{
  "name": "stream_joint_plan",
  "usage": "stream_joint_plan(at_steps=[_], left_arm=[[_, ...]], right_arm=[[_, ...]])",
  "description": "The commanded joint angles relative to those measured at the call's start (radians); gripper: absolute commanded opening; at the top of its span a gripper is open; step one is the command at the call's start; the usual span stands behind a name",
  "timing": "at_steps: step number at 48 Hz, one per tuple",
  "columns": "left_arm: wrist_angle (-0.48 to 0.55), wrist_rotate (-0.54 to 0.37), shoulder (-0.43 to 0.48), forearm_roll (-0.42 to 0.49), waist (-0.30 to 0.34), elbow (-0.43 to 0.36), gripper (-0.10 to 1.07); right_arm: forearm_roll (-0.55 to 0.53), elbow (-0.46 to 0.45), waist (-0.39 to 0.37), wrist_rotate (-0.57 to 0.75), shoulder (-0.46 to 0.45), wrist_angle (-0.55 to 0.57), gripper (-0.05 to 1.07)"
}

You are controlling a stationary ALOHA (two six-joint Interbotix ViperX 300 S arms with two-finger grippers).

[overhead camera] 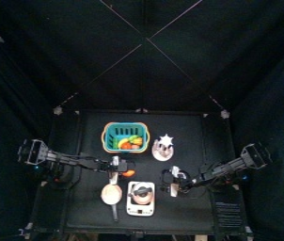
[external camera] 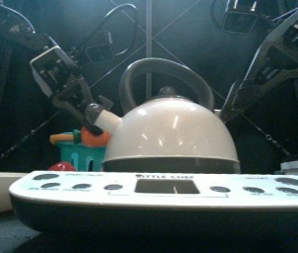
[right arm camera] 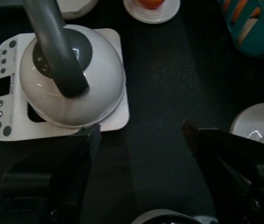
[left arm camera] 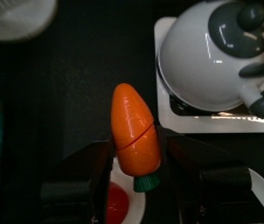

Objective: Grab carrot and place into basket

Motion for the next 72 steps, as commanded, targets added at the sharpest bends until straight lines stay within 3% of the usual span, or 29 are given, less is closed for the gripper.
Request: stream_joint_plan(at_steps=[1, 9, 15, 21, 29, 40, 49, 61, 72], left_arm=[[-0.026, 0.0, -0.063, 0.034, 0.031, -0.011, 0.62], [-0.089, 0.002, -0.143, 0.083, 0.114, -0.003, 0.62], [-0.179, -0.002, -0.179, 0.08, 0.227, 0.014, 0.62], [-0.29, 0.0, -0.176, 0.018, 0.324, 0.041, 0.62], [-0.428, 0.002, -0.153, -0.074, 0.39, 0.074, 0.62], [-0.453, 0.002, -0.098, -0.118, 0.4, 0.095, 0.65], [-0.419, 0.003, -0.049, -0.147, 0.408, 0.091, 0.79], [-0.417, 0.003, -0.048, -0.15, 0.422, 0.098, 0.96], [-0.416, 0.003, -0.055, -0.15, 0.419, 0.104, 0.98]], right_arm=[[-0.002, -0.009, 0.0, -0.002, -0.011, -0.002, 1.04], [-0.003, -0.005, -0.002, -0.002, -0.011, 0.002, 1.04], [-0.005, -0.003, -0.002, -0.002, -0.011, 0.002, 1.04], [-0.003, -0.002, -0.002, -0.002, -0.011, 0.002, 1.04], [-0.002, 0.0, -0.005, -0.002, -0.011, 0.002, 1.04], [-0.002, 0.0, -0.006, -0.002, -0.006, 0.0, 1.04], [-0.002, 0.0, -0.006, 0.0, -0.003, -0.003, 1.04], [-0.002, 0.0, -0.006, 0.0, -0.002, -0.003, 1.04], [-0.002, 0.002, -0.006, 0.002, -0.003, -0.003, 1.04]])
